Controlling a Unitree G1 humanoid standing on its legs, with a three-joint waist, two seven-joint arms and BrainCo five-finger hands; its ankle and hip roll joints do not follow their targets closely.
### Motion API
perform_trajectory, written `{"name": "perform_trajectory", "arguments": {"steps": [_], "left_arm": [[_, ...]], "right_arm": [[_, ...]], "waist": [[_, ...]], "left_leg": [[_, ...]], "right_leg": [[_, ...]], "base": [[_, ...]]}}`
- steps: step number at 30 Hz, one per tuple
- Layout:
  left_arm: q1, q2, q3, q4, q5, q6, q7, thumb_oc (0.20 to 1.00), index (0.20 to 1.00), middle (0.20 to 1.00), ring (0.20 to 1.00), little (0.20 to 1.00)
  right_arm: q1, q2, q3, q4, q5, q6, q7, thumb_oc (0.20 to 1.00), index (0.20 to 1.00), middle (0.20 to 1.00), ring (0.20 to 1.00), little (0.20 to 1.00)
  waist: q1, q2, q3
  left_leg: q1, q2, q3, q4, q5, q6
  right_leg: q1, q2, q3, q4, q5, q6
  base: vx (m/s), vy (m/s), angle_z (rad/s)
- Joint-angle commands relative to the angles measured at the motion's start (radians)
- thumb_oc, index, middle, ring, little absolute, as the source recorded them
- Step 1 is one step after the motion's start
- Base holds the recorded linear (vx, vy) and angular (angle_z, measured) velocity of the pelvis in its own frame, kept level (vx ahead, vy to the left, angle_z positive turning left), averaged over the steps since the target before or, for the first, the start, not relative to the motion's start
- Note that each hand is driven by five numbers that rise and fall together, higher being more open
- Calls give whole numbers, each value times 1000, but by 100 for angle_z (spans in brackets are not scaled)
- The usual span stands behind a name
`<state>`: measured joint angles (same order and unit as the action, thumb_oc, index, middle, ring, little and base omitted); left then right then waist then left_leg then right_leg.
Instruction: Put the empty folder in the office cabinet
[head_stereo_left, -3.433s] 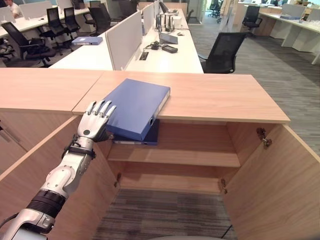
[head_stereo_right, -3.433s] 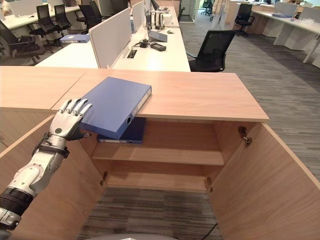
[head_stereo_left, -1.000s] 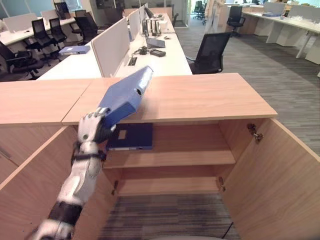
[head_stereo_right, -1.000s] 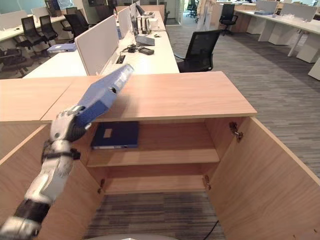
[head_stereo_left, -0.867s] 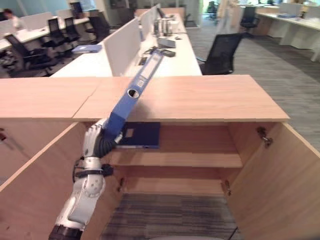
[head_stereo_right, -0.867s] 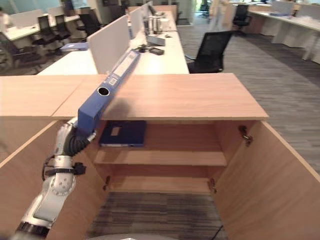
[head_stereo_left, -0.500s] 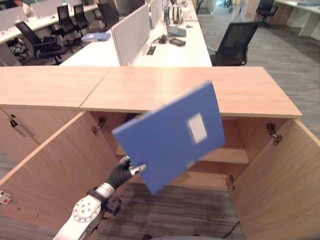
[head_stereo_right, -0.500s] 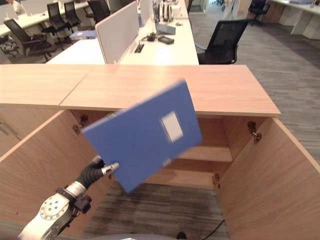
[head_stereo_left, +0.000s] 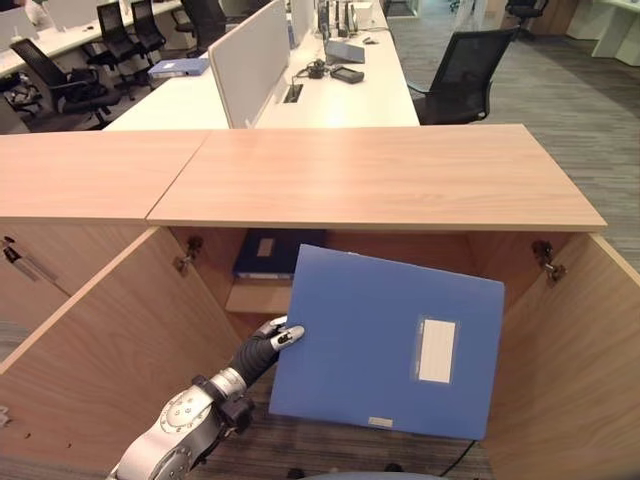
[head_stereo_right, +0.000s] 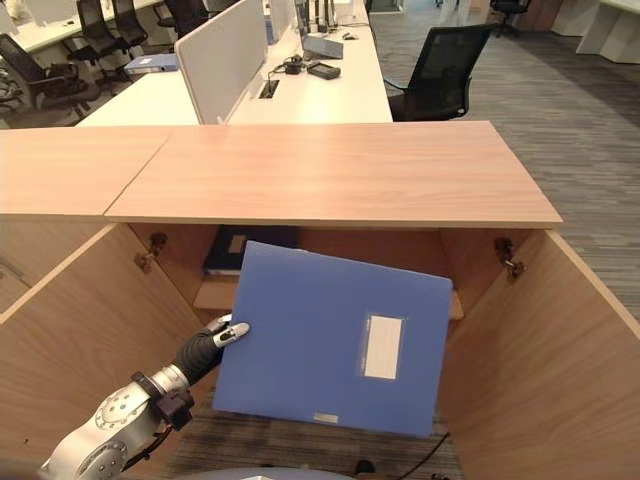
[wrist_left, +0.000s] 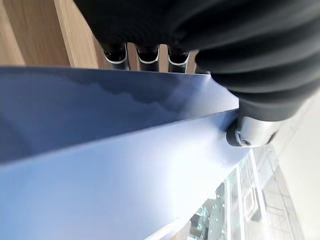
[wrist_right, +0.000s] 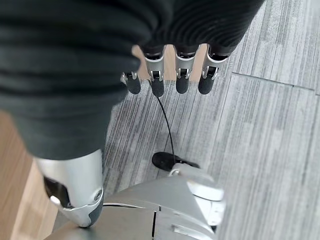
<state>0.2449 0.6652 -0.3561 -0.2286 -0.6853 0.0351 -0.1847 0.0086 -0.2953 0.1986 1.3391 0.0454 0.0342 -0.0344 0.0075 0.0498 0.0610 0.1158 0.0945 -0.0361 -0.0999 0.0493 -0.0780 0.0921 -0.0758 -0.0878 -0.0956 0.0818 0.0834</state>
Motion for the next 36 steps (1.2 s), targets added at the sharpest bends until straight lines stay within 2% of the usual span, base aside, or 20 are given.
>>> {"name": "perform_trajectory", "arguments": {"steps": [1, 3, 9, 12, 14, 18, 19, 20, 21, 23, 25, 28, 36], "left_arm": [[-20, 10, 71, -44, 76, -63, 6, 200, 200, 200, 200, 200], [17, 25, 117, -9, 163, -66, 19, 200, 200, 200, 200, 200], [80, 36, 203, 49, 273, -73, 41, 200, 200, 200, 200, 200], [108, 66, 271, 110, 437, -72, 45, 200, 200, 200, 200, 200], [119, 74, 300, 138, 486, -71, 49, 200, 200, 200, 200, 200], [130, 66, 334, 158, 521, -71, 58, 200, 200, 200, 200, 200], [140, 48, 362, 170, 543, -75, 64, 200, 200, 200, 200, 200], [140, 48, 362, 170, 543, -75, 64, 200, 200, 200, 200, 200], [144, 34, 391, 179, 576, -81, 71, 200, 200, 200, 200, 200], [132, 23, 404, 191, 607, -83, 78, 200, 200, 200, 200, 200], [120, 14, 409, 200, 632, -86, 86, 200, 200, 200, 200, 200], [118, 6, 432, 194, 666, -98, 83, 200, 200, 200, 200, 200], [81, 54, 461, 69, 685, -126, 70, 200, 200, 200, 200, 200]], "right_arm": [[-36, 7, 42, 46, -19, 2, 1, 1000, 1000, 1000, 1000, 1000], [-39, -3, 29, 7, 19, -6, -3, 1000, 1000, 1000, 1000, 1000], [-38, -33, 9, -112, 91, -25, -13, 1000, 1000, 1000, 1000, 1000], [-32, -76, -4, -231, 107, -28, -8, 1000, 1000, 1000, 1000, 1000], [-30, -103, -8, -286, 117, -19, 8, 1000, 1000, 1000, 1000, 1000], [-24, -153, -33, -426, 137, -19, 21, 1000, 1000, 1000, 1000, 1000], [-3, -187, -59, -545, 140, -27, 19, 1000, 1000, 1000, 1000, 1000], [-2, -187, -59, -546, 140, -27, 19, 1000, 1000, 1000, 1000, 1000], [20, -222, -88, -671, 135, -35, 20, 1000, 1000, 1000, 1000, 1000], [38, -248, -118, -760, 152, -43, 26, 1000, 1000, 1000, 1000, 1000], [46, -259, -140, -831, 195, -52, 40, 1000, 1000, 1000, 1000, 1000], [64, -285, -161, -975, 295, -74, 111, 1000, 1000, 1000, 1000, 1000], [6, -389, -52, -1092, 258, -28, 236, 1000, 1000, 1000, 1000, 1000]], "waist": [[-2, -46, 9], [3, -45, 9], [5, -47, 10], [8, -50, 8], [10, -53, 7], [11, -56, 8], [10, -57, 9], [10, -57, 9], [7, -57, 8], [5, -58, 7], [6, -59, 7], [8, -64, 8], [22, -75, 5]], "left_leg": [[-1, -33, 3, 13, -85, 27], [-1, -33, 4, 13, -85, 26], [-2, -31, 5, 13, -83, 25], [-5, -30, 5, 13, -82, 22], [-6, -28, 5, 13, -81, 21], [-9, -27, 6, 13, -80, 20], [-10, -27, 5, 13, -80, 21], [-10, -27, 5, 13, -80, 21], [-10, -27, 5, 13, -82, 21], [-11, -26, 7, 13, -83, 21], [-11, -26, 10, 13, -83, 21], [-12, -25, 15, 13, -82, 19], [-14, -20, 20, 13, -81, 12]], "right_leg": [[26, -1, -47, 8, -106, 34], [26, -1, -49, 8, -107, 33], [23, -1, -47, 8, -107, 33], [22, 0, -47, 8, -108, 33], [20, 0, -48, 8, -109, 33], [17, -1, -47, 8, -108, 33], [15, -2, -48, 8, -108, 33], [16, -2, -48, 8, -108, 33], [15, -3, -48, 8, -109, 33], [14, -4, -51, 8, -109, 34], [13, -5, -49, 8, -108, 34], [13, -7, -49, 8, -105, 33], [12, -8, -53, 8, -105, 34]], "base": [[0, 0, 0], [0, 0, 0], [-1, 0, -1], [0, 0, 0], [-6, -6, -4], [0, 0, 0], [0, 0, 0], [0, 0, 0], [0, 0, 0], [0, 0, 0], [0, 0, 0], [0, 0, 0], [-2, -1, -1]]}}
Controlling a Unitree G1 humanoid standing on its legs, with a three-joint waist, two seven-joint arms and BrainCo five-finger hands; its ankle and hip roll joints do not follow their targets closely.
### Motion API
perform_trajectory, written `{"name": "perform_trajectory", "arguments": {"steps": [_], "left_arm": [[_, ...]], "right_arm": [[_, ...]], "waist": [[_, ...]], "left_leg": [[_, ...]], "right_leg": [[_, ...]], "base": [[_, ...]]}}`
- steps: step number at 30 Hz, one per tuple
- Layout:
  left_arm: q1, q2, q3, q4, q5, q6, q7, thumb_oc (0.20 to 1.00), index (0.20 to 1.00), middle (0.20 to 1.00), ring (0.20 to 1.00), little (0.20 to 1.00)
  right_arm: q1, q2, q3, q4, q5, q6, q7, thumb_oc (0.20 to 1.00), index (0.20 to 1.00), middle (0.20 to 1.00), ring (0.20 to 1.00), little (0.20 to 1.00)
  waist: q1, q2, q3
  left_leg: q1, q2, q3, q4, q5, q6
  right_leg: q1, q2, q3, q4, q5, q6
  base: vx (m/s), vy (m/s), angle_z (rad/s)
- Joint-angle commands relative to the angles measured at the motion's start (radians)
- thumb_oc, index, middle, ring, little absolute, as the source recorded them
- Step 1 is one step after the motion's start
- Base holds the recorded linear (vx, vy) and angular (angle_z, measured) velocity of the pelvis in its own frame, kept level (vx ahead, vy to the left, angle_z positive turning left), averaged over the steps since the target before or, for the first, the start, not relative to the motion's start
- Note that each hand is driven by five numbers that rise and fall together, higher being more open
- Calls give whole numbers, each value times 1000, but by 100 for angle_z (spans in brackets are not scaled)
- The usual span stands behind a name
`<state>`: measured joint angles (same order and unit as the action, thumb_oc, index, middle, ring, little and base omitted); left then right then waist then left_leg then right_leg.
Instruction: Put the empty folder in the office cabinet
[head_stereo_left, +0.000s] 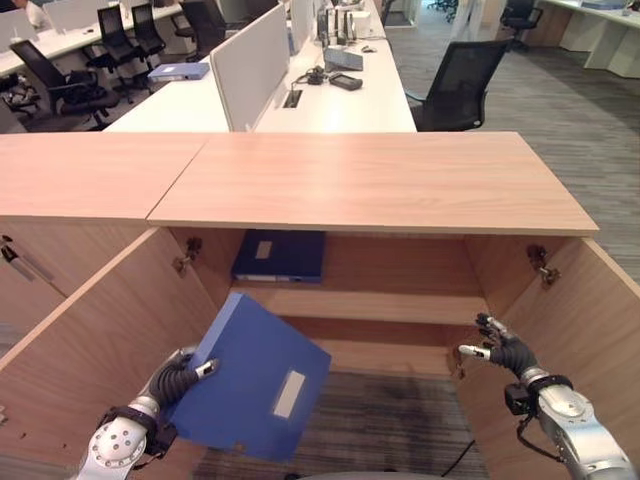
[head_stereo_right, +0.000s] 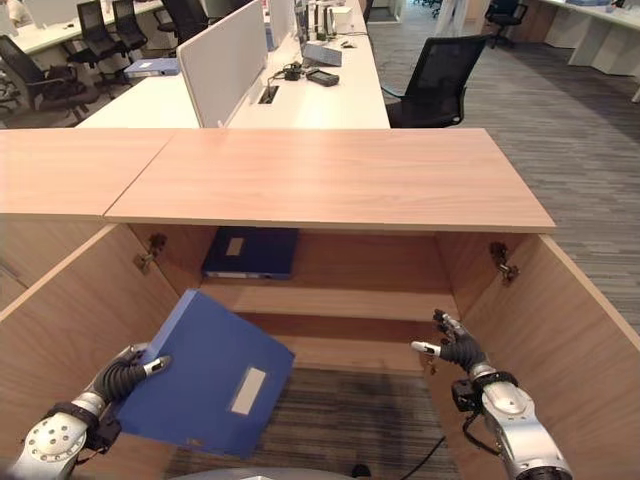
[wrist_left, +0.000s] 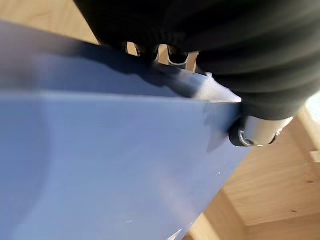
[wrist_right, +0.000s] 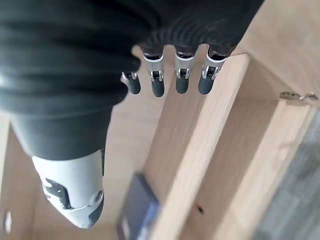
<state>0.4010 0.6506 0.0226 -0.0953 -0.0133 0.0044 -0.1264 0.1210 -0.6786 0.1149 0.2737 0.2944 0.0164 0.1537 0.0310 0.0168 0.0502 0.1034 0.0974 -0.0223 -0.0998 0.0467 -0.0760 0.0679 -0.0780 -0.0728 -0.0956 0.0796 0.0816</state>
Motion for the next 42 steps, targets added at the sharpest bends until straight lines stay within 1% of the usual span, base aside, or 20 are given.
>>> {"name": "perform_trajectory", "arguments": {"steps": [1, 2, 4, 6, 8, 11, 13, 17, 22, 29, 34, 42], "left_arm": [[-73, 77, 90, -85, 22, -97, 9, 200, 200, 200, 200, 200], [-76, 86, 93, -114, 20, -111, 7, 200, 200, 200, 200, 200], [-78, 91, 93, -130, 12, -113, 3, 200, 200, 200, 200, 200], [-91, 116, 76, -171, -16, -120, -10, 200, 200, 200, 200, 200], [-92, 133, 78, -195, -30, -125, -15, 200, 200, 200, 200, 200], [-107, 196, 66, -249, -52, -135, -27, 200, 200, 200, 200, 200], [-106, 196, 69, -249, -52, -135, -27, 200, 200, 200, 200, 200], [-132, 240, 38, -285, -79, -141, -30, 200, 200, 200, 200, 200], [-157, 268, 20, -285, -80, -143, -26, 200, 200, 200, 200, 200], [-192, 273, -1, -288, -99, -151, -26, 200, 200, 200, 200, 200], [-222, 265, -28, -290, -124, -158, -28, 200, 200, 200, 200, 200], [-273, 261, -50, -288, -77, -167, -21, 200, 200, 200, 200, 200]], "right_arm": [[-115, -13, 45, -39, 16, -8, 63, 1000, 1000, 1000, 1000, 1000], [-142, -19, 75, -45, 25, -8, 76, 1000, 1000, 1000, 1000, 1000], [-161, -20, 94, -46, 34, -6, 82, 1000, 1000, 1000, 1000, 1000], [-229, -27, 173, -48, 18, 3, 107, 1000, 1000, 1000, 1000, 1000], [-264, -24, 207, -46, 21, 6, 112, 1000, 1000, 1000, 1000, 1000], [-368, -22, 305, -53, 2, 11, 128, 1000, 1000, 1000, 1000, 1000], [-372, -20, 308, -50, 3, 10, 127, 1000, 1000, 1000, 1000, 1000], [-462, 9, 365, -44, -6, -2, 97, 1000, 1000, 1000, 1000, 1000], [-501, 24, 380, -75, 18, -17, 81, 1000, 1000, 1000, 1000, 1000], [-529, 15, 419, -140, 92, -26, 111, 1000, 1000, 1000, 1000, 1000], [-571, 31, 476, -152, 142, -29, 140, 1000, 1000, 1000, 1000, 1000], [-628, 70, 566, -152, 176, -18, 196, 1000, 1000, 1000, 1000, 1000]], "waist": [[0, -43, 16], [5, -45, 16], [6, -46, 16], [15, -46, 15], [17, -46, 15], [28, -46, 11], [26, -47, 13], [34, -43, 9], [35, -43, 6], [39, -48, 3], [45, -51, 3], [58, -56, 2]], "left_leg": [[-1, -22, 6, 13, -78, 10], [-1, -21, 8, 13, -78, 8], [0, -20, 8, 13, -78, 8], [-2, -19, 8, 13, -76, 7], [-2, -19, 8, 13, -75, 7], [-1, -18, 7, 13, -73, 5], [0, -17, 7, 13, -74, 5], [2, -17, 6, 13, -72, 4], [2, -19, 5, 13, -72, 4], [0, -19, 3, 13, -69, 2], [-3, -17, 1, 13, -67, 0], [-3, -14, 0, 13, -64, -3]], "right_leg": [[37, -6, -69, 8, -103, 36], [37, -6, -69, 8, -102, 36], [37, -7, -69, 8, -102, 36], [37, -8, -69, 8, -101, 36], [37, -8, -68, 8, -101, 36], [40, -7, -70, 8, -102, 36], [40, -7, -70, 8, -102, 36], [42, -8, -71, 8, -101, 36], [43, -8, -71, 8, -101, 35], [43, -9, -77, 8, -101, 36], [42, -9, -77, 8, -102, 35], [44, -8, -84, 8, -106, 33]], "base": [[0, 0, 0], [0, 0, 0], [0, 0, 0], [0, 0, 0], [0, 0, 0], [0, 0, 0], [0, 0, 0], [0, 0, 0], [0, 0, 0], [0, 0, 0], [-6, -7, 3], [-3, -6, 3]]}}
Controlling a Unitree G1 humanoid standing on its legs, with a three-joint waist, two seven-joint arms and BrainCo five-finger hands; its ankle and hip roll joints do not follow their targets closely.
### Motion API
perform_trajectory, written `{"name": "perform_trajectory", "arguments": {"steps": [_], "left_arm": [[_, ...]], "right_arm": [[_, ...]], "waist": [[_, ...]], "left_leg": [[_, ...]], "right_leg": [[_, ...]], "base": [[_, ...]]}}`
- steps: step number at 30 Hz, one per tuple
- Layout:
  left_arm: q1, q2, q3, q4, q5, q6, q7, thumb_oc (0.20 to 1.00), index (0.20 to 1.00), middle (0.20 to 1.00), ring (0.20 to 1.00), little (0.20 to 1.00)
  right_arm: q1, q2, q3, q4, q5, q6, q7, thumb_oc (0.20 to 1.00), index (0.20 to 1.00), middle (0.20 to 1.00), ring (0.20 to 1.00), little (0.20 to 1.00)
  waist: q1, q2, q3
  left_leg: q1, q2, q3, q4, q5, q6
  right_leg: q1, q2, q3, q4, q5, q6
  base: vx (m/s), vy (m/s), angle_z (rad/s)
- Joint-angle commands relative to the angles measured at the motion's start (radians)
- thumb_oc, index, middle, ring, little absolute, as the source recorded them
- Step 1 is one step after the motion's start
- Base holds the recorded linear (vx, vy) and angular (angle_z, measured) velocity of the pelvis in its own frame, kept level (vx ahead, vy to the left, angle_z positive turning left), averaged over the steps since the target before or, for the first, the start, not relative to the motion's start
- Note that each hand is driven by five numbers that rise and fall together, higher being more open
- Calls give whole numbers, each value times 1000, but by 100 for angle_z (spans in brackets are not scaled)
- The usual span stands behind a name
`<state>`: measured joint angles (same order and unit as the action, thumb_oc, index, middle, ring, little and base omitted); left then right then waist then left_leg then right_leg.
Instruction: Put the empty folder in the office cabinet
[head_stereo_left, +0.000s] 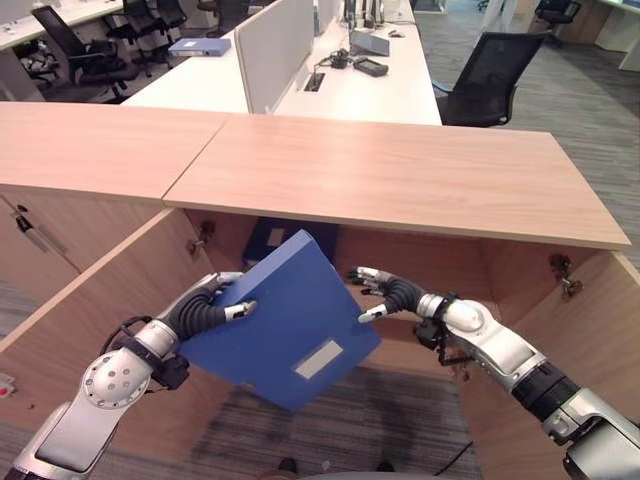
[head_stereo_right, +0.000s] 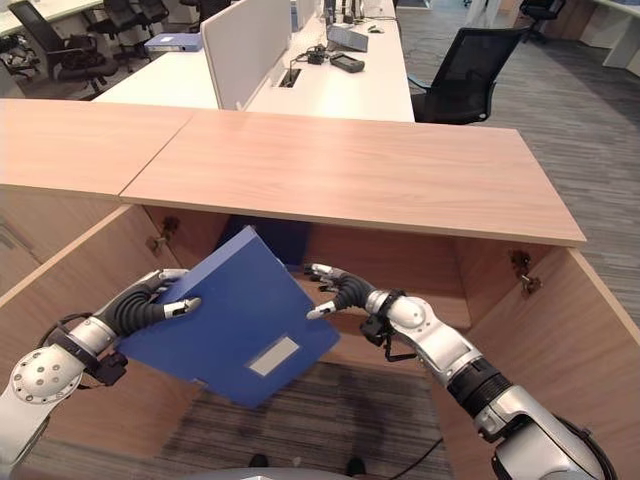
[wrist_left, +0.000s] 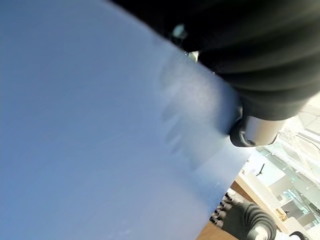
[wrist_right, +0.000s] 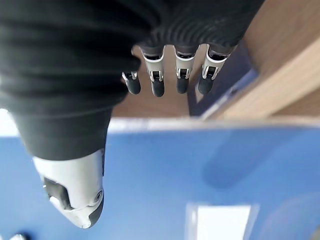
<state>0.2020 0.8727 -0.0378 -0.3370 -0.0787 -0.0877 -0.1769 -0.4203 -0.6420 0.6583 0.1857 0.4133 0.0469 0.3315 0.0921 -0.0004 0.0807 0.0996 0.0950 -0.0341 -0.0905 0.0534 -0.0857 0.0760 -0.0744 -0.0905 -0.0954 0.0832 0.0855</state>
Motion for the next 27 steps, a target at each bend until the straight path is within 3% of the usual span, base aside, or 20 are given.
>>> {"name": "perform_trajectory", "arguments": {"steps": [1, 17, 20, 24, 25, 26, 27], "left_arm": [[-79, 37, 7, -46, -11, -77, 28, 200, 200, 200, 200, 200], [-242, -22, -146, -71, -37, -88, 18, 200, 200, 200, 200, 200], [-293, -55, -175, -64, -58, -92, 20, 200, 200, 200, 200, 200], [-360, -107, -242, -61, -113, -81, 15, 200, 200, 200, 200, 200], [-372, -110, -251, -63, -121, -81, 14, 200, 200, 200, 200, 200], [-373, -110, -251, -62, -121, -81, 14, 200, 200, 200, 200, 200], [-382, -114, -256, -65, -127, -81, 13, 200, 200, 200, 200, 200]], "right_arm": [[-92, 38, 29, -61, 59, -49, 22, 1000, 1000, 1000, 1000, 1000], [-164, 127, 142, -26, 29, -44, 57, 1000, 1000, 1000, 1000, 1000], [-133, 128, 145, -21, -47, -57, 63, 1000, 1000, 1000, 1000, 1000], [-131, 211, 162, 56, -31, -39, 53, 1000, 1000, 1000, 1000, 1000], [-128, 227, 168, 66, -28, -38, 53, 278, 278, 278, 278, 278], [-129, 228, 168, 68, -28, -38, 53, 200, 200, 200, 200, 200], [-127, 240, 172, 78, -21, -37, 55, 200, 200, 200, 200, 200]], "waist": [[-2, -39, -28], [-2, -46, -31], [-17, -42, -31], [-22, -40, -32], [-22, -40, -32], [-21, -40, -32], [-21, -41, -32]], "left_leg": [[1, -11, 11, 3, -71, 7], [-5, -13, 8, 3, -71, 8], [-5, -15, 10, 3, -73, 10], [-5, -16, 9, 3, -74, 13], [-6, -16, 10, 3, -75, 13], [-6, -16, 10, 3, -75, 13], [-6, -16, 10, 3, -75, 13]], "right_leg": [[37, -12, -67, 8, -110, 29], [34, -14, -66, 8, -109, 28], [32, -16, -65, 8, -108, 29], [30, -15, -62, 8, -108, 26], [30, -15, -61, 8, -108, 26], [30, -15, -61, 8, -108, 26], [30, -15, -61, 8, -108, 26]], "base": [[-6, -4, 4], [0, 0, 0], [0, 0, 0], [0, 0, 0], [0, 0, 0], [0, 0, 0], [0, 0, 0]]}}
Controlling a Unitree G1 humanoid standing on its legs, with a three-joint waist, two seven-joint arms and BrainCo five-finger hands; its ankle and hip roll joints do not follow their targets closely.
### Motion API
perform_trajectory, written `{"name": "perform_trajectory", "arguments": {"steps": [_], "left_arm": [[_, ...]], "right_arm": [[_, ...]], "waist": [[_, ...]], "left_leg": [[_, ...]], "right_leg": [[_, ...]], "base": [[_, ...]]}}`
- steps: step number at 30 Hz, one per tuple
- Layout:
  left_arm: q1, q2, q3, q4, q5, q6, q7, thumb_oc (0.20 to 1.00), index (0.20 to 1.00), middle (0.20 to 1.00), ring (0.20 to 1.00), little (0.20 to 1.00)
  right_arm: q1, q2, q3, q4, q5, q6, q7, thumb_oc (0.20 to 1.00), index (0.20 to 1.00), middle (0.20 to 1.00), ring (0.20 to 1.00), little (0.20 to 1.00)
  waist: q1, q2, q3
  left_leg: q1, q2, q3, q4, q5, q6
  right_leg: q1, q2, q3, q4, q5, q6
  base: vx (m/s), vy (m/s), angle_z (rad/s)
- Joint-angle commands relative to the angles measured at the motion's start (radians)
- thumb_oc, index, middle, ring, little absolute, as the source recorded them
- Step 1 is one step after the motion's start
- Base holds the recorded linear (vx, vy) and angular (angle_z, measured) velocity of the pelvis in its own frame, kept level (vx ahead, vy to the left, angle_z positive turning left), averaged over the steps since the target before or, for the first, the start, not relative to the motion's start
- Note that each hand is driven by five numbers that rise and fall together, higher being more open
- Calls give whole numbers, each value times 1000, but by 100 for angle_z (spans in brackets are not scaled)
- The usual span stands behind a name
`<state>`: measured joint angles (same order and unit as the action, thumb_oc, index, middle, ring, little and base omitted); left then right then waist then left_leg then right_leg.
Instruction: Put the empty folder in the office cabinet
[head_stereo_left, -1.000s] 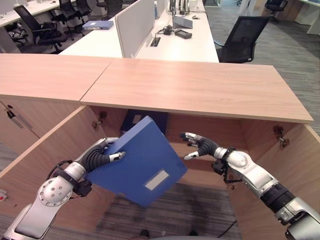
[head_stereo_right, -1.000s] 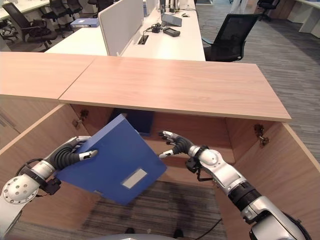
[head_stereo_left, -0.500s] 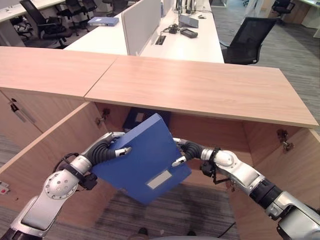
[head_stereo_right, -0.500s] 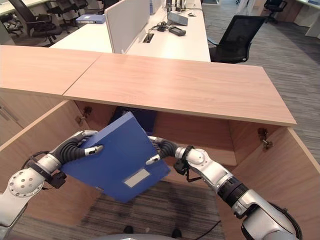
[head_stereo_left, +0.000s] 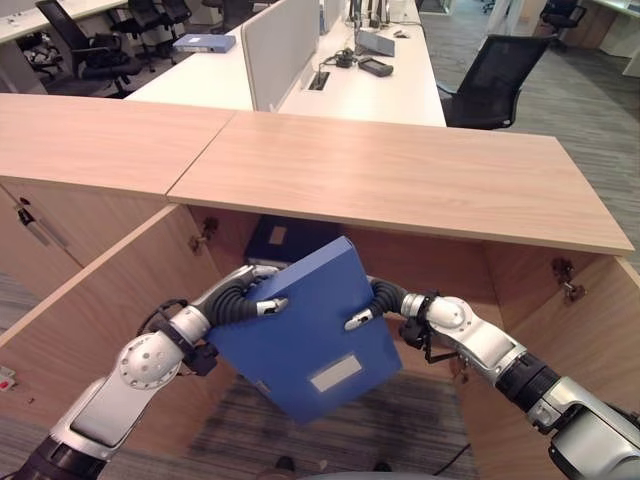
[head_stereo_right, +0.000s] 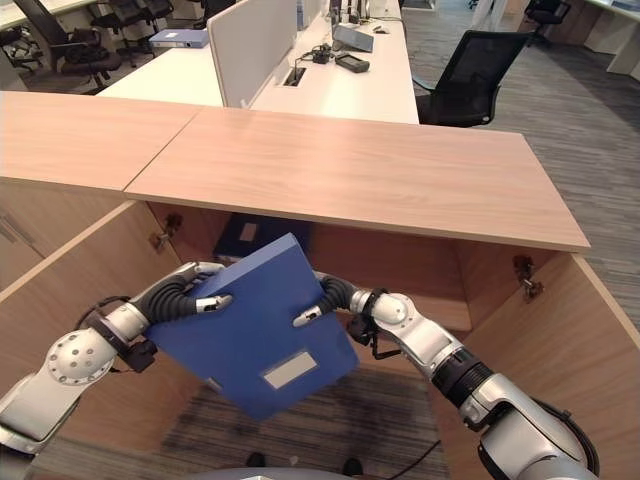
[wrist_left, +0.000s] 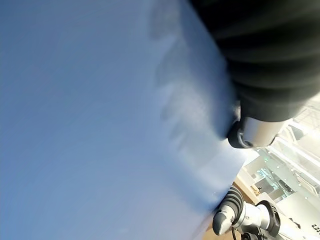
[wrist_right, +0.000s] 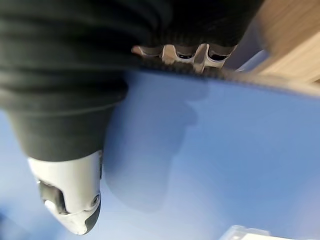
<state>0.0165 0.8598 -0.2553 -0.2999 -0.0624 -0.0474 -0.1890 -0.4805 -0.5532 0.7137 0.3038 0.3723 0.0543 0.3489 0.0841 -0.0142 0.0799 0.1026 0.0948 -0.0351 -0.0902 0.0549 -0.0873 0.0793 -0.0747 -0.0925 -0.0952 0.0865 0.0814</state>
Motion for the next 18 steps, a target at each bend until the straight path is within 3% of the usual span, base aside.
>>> {"name": "perform_trajectory", "arguments": {"steps": [1, 7, 13, 14, 15, 16, 17, 18], "left_arm": [[-211, -111, -46, -104, -157, -124, 25, 200, 200, 200, 200, 200], [-214, -147, -41, -78, -153, -117, 40, 200, 200, 200, 200, 200], [-187, -168, -29, -54, -163, -98, 49, 200, 200, 200, 200, 200], [-161, -167, -13, -49, -175, -85, 49, 341, 341, 341, 341, 341], [-160, -166, -13, -50, -175, -85, 49, 395, 395, 395, 395, 395], [-139, -165, 2, -47, -185, -80, 46, 580, 580, 580, 580, 580], [-120, -163, 12, -45, -192, -74, 43, 884, 884, 884, 884, 884], [-96, -164, 20, -35, -204, -65, 41, 1000, 1000, 1000, 1000, 1000]], "right_arm": [[-45, 179, 120, -41, 69, -33, 50, 200, 200, 200, 200, 200], [91, 275, 92, -14, 420, 18, 40, 200, 200, 200, 200, 200], [128, 338, 61, 28, 576, 15, -14, 200, 200, 200, 200, 200], [156, 356, 20, 53, 624, 4, -43, 200, 200, 200, 200, 200], [156, 357, 20, 54, 624, 4, -43, 200, 200, 200, 200, 200], [185, 361, -8, 61, 649, 6, -55, 200, 200, 200, 200, 200], [212, 359, -25, 69, 657, 4, -63, 200, 200, 200, 200, 200], [244, 360, -59, 96, 672, 1, -80, 200, 200, 200, 200, 200]], "waist": [[-15, -26, -32], [-13, -27, -26], [-5, -27, -24], [-5, -26, -23], [-4, -26, -23], [-6, -24, -22], [-7, -24, -23], [-10, -23, -24]], "left_leg": [[-8, -16, 9, 3, -76, 15], [-7, -16, 9, 3, -75, 13], [-6, -13, 7, 3, -74, 11], [-6, -12, 8, 3, -74, 10], [-6, -12, 9, 3, -74, 10], [-5, -11, 10, 3, -75, 9], [-4, -11, 10, 3, -75, 9], [-2, -11, 11, 3, -75, 8]], "right_leg": [[28, -15, -59, 8, -113, 30], [31, -15, -61, 8, -113, 28], [32, -14, -64, 8, -114, 25], [32, -13, -64, 8, -113, 25], [32, -13, -64, 8, -113, 25], [32, -13, -63, 8, -113, 26], [33, -12, -63, 8, -114, 25], [34, -10, -63, 8, -114, 25]], "base": [[0, 0, 0], [0, 0, 0], [0, 0, 0], [0, 0, 0], [0, 0, 0], [0, 0, 0], [0, 0, 0], [0, 0, 0]]}}
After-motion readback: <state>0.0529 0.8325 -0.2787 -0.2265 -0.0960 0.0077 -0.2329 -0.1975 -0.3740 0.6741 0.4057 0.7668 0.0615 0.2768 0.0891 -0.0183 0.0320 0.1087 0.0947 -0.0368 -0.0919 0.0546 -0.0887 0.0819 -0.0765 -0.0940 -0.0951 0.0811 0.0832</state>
